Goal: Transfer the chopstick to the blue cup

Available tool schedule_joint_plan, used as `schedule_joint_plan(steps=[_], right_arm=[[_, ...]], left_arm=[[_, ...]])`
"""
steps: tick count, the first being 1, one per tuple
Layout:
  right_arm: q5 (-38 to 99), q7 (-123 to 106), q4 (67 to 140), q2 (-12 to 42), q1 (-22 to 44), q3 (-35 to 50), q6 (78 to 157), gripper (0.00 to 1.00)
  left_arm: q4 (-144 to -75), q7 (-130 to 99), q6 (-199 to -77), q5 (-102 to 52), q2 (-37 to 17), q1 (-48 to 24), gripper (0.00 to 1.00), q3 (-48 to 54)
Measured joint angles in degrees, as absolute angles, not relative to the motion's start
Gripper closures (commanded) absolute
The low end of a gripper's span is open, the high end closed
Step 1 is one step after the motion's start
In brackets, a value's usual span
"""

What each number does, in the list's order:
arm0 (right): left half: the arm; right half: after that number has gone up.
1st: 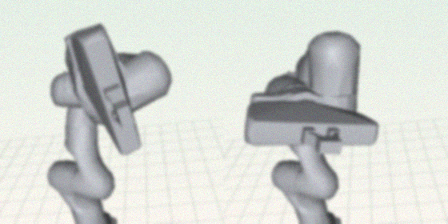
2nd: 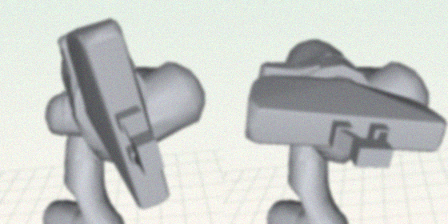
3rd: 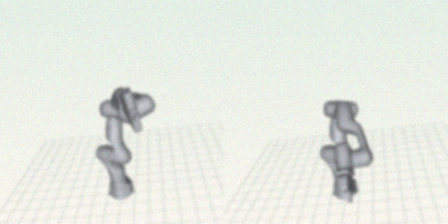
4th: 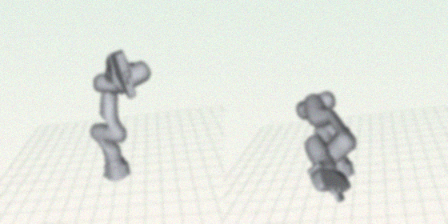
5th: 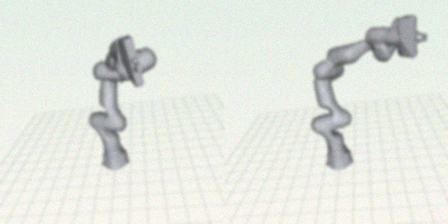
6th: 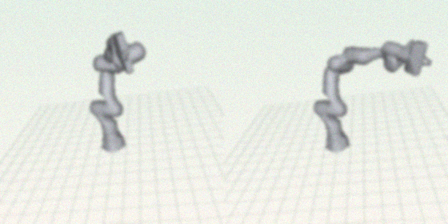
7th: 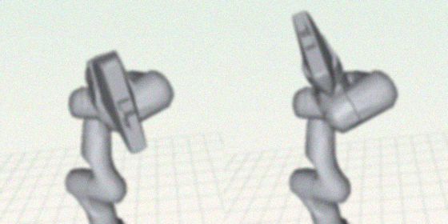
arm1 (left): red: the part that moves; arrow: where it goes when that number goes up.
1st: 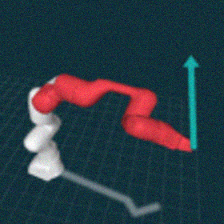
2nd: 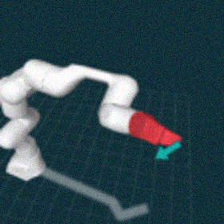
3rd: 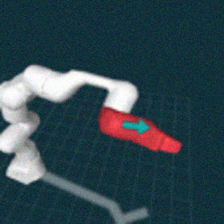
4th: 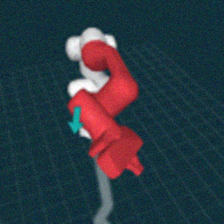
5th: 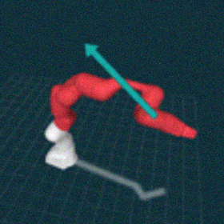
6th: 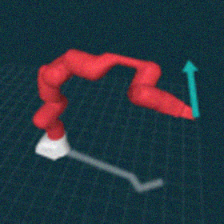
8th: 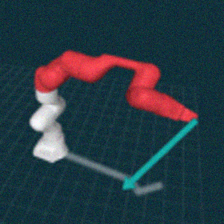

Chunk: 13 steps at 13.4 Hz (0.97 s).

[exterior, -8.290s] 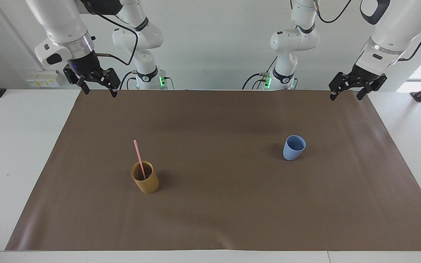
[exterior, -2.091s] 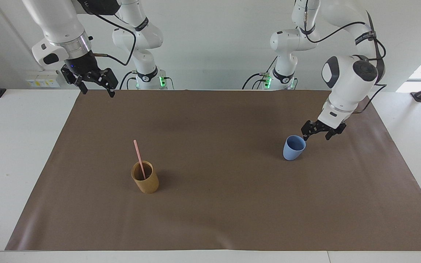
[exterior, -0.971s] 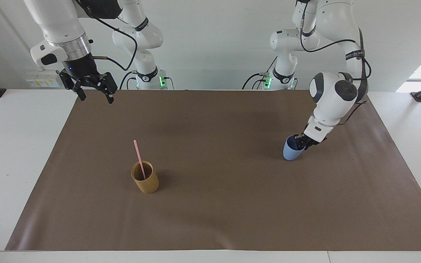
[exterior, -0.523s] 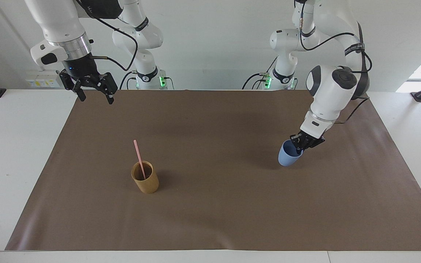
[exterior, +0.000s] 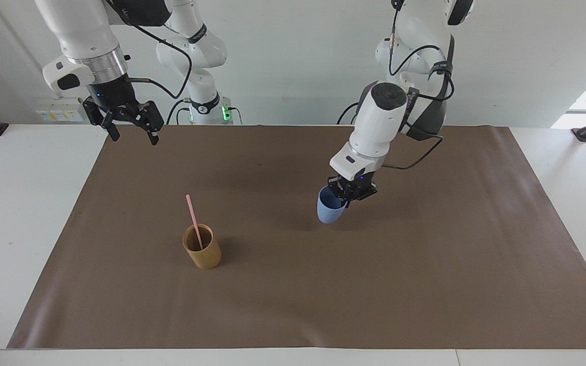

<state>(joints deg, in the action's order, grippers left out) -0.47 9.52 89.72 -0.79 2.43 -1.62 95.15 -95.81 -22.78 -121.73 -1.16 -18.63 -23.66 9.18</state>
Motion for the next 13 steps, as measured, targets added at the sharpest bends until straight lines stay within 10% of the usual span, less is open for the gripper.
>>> schedule_joint_plan(steps=[8,9,10,13], right_arm=[[-0.46,9.51,93.33,-0.41,4.66,-1.3,101.69,0.0],[-0.47,9.52,94.39,-0.26,5.33,-1.25,102.97,0.0],[-0.47,9.52,95.66,-0.08,5.68,-1.25,104.67,0.0],[-0.47,9.26,99.54,1.18,6.0,-1.21,111.2,0.0]], left_arm=[[-93.88,-28.9,-125.3,2.46,-25.25,-28.41,1.0,9.13],[-93.69,-29.05,-125.39,2.53,-25.3,-28.41,0.7,9.09],[-93.47,-29.78,-125.67,2.53,-25.3,-28.41,0.01,9.03],[-93.37,-33.3,-126.99,2.53,-25.36,-28.41,0.0,8.97]])
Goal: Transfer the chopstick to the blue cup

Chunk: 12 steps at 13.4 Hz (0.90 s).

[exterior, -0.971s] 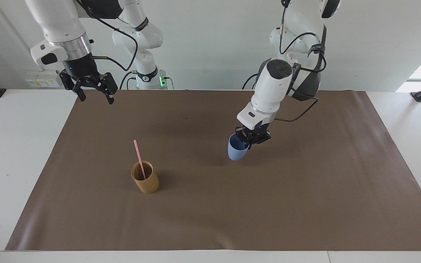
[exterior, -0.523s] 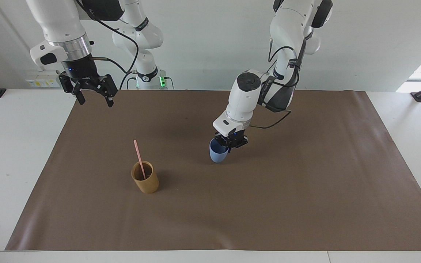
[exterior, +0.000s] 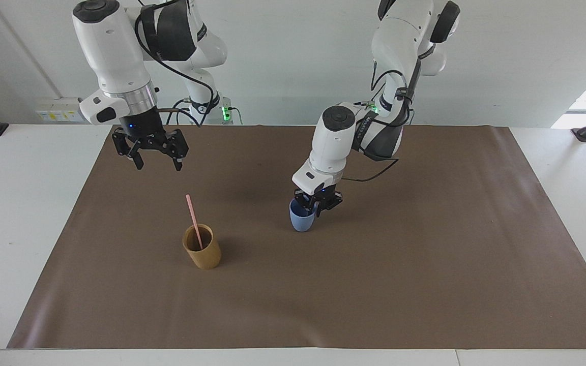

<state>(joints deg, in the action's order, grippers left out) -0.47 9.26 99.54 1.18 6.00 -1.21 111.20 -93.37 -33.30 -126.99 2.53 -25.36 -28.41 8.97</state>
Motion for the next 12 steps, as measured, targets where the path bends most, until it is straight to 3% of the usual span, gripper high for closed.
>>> schedule_joint_plan(steps=[4,7,10,12], right_arm=[[-0.5,3.91,103.4,4.76,7.91,-1.18,118.85,0.0],[-0.7,-4.74,105.45,5.99,8.3,-1.21,121.82,0.0],[-0.71,-10.24,107.14,6.09,8.11,-1.24,123.91,0.23],[-0.73,-11.06,107.46,6.08,8.14,-1.22,123.98,0.48]], left_arm=[[-92.74,-33.97,-125.83,2.53,-24.19,-27.94,0.0,8.32],[-91.62,-33.29,-120.02,2.68,-18.98,-24.77,0.0,7.69],[-91.58,-25.94,-111.48,2.69,-12.12,-18.94,0.0,7.55],[-91.83,-18.81,-105.34,2.69,-8.82,-14.59,0.0,7.44]])
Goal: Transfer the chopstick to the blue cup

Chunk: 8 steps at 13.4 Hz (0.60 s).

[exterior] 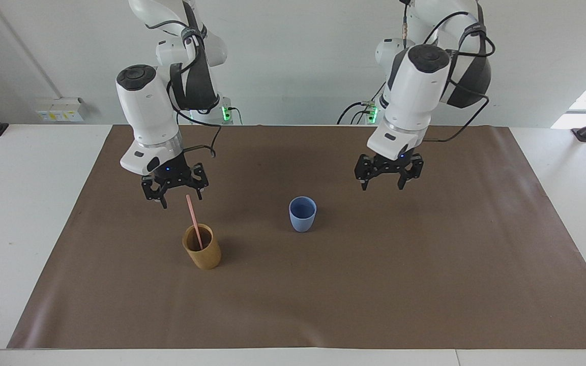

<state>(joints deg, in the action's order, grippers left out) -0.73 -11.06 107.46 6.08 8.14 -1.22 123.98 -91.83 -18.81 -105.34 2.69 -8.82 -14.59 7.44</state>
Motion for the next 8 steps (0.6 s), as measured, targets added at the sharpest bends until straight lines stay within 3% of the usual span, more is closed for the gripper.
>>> schedule_joint_plan(steps=[1,2,4,6,8], right_arm=[[-0.76,-11.91,107.63,6.07,8.15,-1.21,123.98,0.61],[-0.77,-13.34,107.8,6.05,8.15,-1.2,123.98,0.68],[-0.77,-14.7,107.97,6.03,8.16,-1.2,124.4,0.76],[-0.76,-14.81,107.99,6.03,8.16,-1.2,125.77,0.89],[-0.74,-14.81,107.99,6.03,8.17,-1.19,126.98,0.93]], left_arm=[[-91.99,-14.76,-102.57,2.69,-7.72,-12.58,0.0,7.4],[-92.04,-10.73,-100.23,2.69,-6.89,-10.36,0.0,7.36],[-92.08,-4.08,-97.35,2.69,-5.4,-5.97,0.0,7.31],[-92.1,1.38,-94.28,2.2,-3.65,-1.77,0.0,7.29],[-92.07,5.26,-90.65,0.86,-1.33,1.96,0.0,7.22]])
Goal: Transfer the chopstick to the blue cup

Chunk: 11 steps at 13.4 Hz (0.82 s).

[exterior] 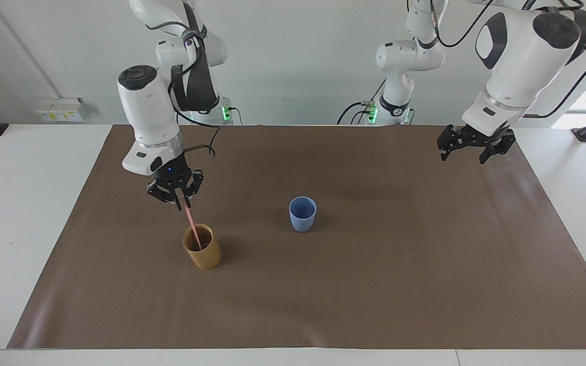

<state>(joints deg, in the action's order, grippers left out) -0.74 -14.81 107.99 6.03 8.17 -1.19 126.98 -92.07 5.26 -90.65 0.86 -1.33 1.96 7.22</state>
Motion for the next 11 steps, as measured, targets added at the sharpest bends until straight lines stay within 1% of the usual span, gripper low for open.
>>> schedule_joint_plan(steps=[1,4,7,9,11], right_arm=[[-0.74,-14.81,107.99,6.03,8.19,-1.18,127.18,0.96],[-0.73,-14.81,107.87,5.98,8.38,-1.16,127.18,0.97],[-0.73,-14.81,106.44,5.04,8.5,-0.85,126.78,0.97],[0.37,-14.8,104.23,3.17,8.61,-0.25,123.55,0.99],[2.82,-14.54,100.22,1.63,8.57,-0.16,116.87,1.0]], left_arm=[[-92.06,5.99,-89.42,0.65,-0.17,3.01,0.0,7.16],[-92.01,6.21,-87.57,0.57,2.16,3.58,0.0,7.08],[-91.99,6.18,-87.54,0.54,2.8,3.6,0.0,7.11],[-91.99,6.17,-87.54,0.49,2.84,3.6,0.0,7.23],[-91.98,6.17,-87.55,-0.12,2.84,3.6,0.0,7.47]])
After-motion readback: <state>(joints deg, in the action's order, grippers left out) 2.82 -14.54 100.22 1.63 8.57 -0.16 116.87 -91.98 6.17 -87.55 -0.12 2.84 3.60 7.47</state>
